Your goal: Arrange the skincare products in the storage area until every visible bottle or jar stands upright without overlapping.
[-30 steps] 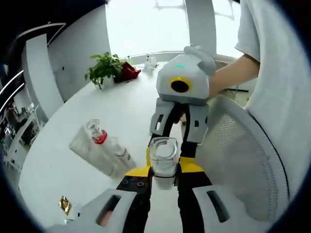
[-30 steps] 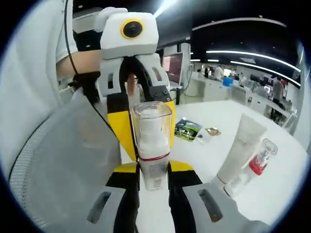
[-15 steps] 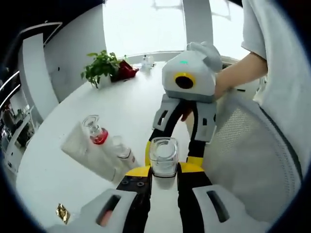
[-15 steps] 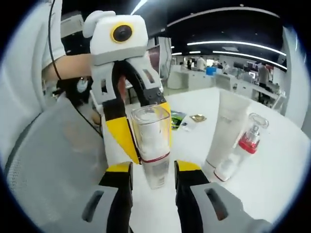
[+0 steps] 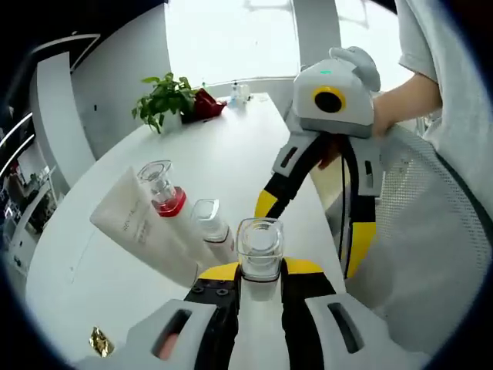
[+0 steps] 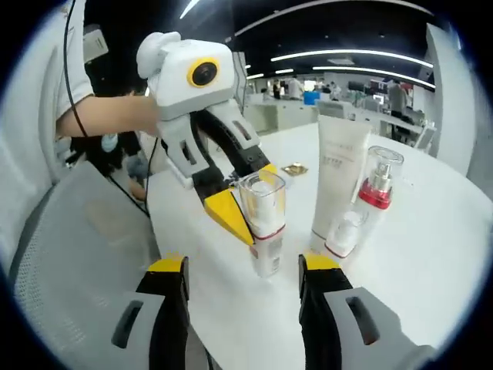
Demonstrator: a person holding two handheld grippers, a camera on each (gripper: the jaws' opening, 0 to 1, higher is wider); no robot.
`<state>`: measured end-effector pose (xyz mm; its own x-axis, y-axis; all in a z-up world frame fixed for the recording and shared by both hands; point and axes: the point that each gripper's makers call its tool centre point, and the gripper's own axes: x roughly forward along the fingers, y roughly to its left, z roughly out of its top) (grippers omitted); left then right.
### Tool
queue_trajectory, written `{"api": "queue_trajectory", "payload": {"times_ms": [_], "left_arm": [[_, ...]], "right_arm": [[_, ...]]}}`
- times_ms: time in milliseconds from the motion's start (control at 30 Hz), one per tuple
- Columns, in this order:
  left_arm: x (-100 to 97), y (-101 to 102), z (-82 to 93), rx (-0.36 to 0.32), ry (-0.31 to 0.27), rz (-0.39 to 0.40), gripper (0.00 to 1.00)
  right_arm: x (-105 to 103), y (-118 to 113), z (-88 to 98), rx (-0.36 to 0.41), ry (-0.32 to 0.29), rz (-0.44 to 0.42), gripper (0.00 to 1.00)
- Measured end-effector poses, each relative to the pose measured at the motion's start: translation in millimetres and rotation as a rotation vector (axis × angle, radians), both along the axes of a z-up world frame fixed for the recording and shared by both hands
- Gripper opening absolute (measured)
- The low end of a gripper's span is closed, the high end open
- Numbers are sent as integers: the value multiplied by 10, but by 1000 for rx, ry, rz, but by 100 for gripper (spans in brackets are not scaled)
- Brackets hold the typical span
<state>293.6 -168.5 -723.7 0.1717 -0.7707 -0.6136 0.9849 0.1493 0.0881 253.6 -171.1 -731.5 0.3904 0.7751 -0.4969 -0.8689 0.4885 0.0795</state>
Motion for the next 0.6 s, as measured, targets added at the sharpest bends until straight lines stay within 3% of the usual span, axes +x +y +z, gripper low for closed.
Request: {"api": "queue_trajectory", "payload": {"times_ms": [333, 600], "left_arm": [[297, 25, -167, -13, -7, 47, 24], [469, -15, -168, -21, -26, 72, 24]], "right_arm": [[109, -168, 50, 37, 11, -110, 75], [142, -191, 30, 47, 23, -141, 82]]}}
